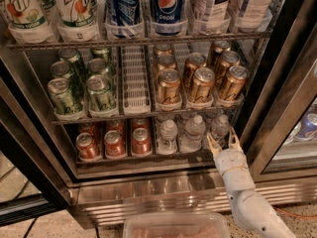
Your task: Pick water bottle from bottom shelf of fridge
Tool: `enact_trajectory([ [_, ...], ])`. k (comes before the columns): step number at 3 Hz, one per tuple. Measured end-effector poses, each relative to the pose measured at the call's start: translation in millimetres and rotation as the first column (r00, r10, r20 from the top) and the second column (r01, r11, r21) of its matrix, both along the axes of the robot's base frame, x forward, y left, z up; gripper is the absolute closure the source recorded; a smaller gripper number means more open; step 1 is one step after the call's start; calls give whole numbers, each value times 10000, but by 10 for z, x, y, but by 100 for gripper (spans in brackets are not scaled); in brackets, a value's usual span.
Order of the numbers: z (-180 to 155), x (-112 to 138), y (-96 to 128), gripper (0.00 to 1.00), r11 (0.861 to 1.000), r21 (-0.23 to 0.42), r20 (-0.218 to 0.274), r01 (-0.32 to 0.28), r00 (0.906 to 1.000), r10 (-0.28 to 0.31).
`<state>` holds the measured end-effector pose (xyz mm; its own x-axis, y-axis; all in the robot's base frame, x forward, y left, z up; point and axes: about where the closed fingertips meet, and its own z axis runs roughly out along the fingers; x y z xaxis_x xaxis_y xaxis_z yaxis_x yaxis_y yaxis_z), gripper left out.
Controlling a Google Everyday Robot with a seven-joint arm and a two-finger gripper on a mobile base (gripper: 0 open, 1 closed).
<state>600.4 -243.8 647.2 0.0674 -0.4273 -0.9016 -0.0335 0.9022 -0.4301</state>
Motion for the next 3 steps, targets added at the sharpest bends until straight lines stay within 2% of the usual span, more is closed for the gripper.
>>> enact_trajectory([
  [1,0,0,0,94,10000,0,0,0,10000,0],
  [2,2,0,0,100,10000,0,0,-1,10000,1],
  [3,44,0,1,100,10000,3,1,-3,10000,3],
])
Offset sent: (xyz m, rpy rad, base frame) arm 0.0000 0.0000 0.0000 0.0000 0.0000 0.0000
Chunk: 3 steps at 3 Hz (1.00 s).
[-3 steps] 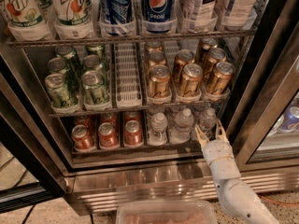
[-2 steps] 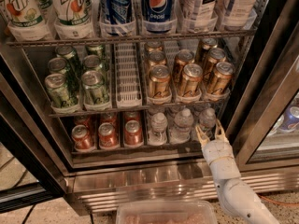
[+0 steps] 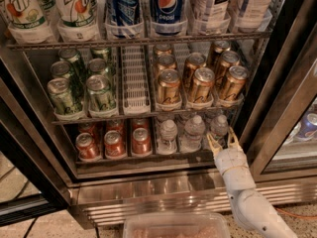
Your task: Pick water bottle from bottom shelf of fridge
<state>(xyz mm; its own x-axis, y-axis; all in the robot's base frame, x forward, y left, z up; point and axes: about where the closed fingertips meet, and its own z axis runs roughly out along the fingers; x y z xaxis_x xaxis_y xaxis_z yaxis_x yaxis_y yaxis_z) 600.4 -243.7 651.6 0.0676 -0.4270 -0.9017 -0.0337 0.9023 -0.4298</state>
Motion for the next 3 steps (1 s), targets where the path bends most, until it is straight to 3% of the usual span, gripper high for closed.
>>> enact_trajectory([
  [1,104,-103,52,100,9989,371,41,-274,9996,273],
  [3,660,-464,195,100,9852,1127,918,-1288,9887,1188],
])
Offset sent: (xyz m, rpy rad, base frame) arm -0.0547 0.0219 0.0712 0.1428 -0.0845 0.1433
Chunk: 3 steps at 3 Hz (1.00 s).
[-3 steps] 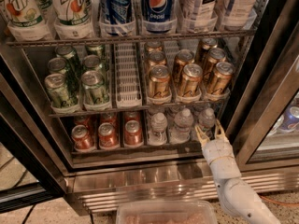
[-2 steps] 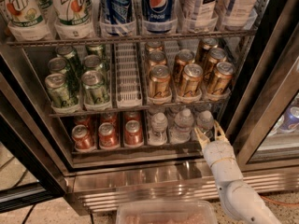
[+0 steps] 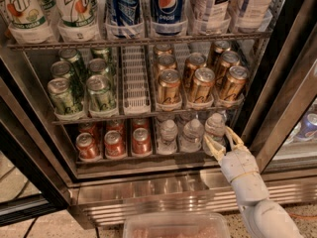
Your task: Pick water bottle from bottom shelf of fridge
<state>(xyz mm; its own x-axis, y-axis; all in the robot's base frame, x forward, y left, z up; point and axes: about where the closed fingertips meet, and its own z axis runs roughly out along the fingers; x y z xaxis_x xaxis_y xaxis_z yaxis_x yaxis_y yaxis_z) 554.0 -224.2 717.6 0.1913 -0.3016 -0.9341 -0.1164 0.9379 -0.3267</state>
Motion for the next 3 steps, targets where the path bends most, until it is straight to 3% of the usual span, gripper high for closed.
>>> enact_trajectory([
  [1,295,-320,-53,100,9981,70,232,-618,9978,616],
  [3,270,-380,6,100,9962,-5,108,-875,9961,875],
])
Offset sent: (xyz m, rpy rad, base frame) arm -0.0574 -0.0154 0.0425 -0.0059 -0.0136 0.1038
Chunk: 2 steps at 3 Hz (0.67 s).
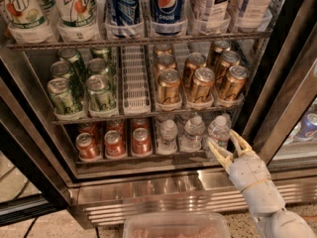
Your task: Pick water bottle from bottom shelf of fridge
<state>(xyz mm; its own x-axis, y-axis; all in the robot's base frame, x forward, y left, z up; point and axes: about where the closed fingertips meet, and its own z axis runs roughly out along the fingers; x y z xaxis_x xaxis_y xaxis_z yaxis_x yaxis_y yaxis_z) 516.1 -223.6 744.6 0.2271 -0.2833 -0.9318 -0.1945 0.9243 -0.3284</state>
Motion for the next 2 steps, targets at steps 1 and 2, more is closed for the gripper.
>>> enact_trajectory([
  [1,-77,-227,217,100,9955,-153,-565,-934,9941,924],
  [2,-78,-589,594,100,9680,-49,-1272,-2508,9603,2482],
])
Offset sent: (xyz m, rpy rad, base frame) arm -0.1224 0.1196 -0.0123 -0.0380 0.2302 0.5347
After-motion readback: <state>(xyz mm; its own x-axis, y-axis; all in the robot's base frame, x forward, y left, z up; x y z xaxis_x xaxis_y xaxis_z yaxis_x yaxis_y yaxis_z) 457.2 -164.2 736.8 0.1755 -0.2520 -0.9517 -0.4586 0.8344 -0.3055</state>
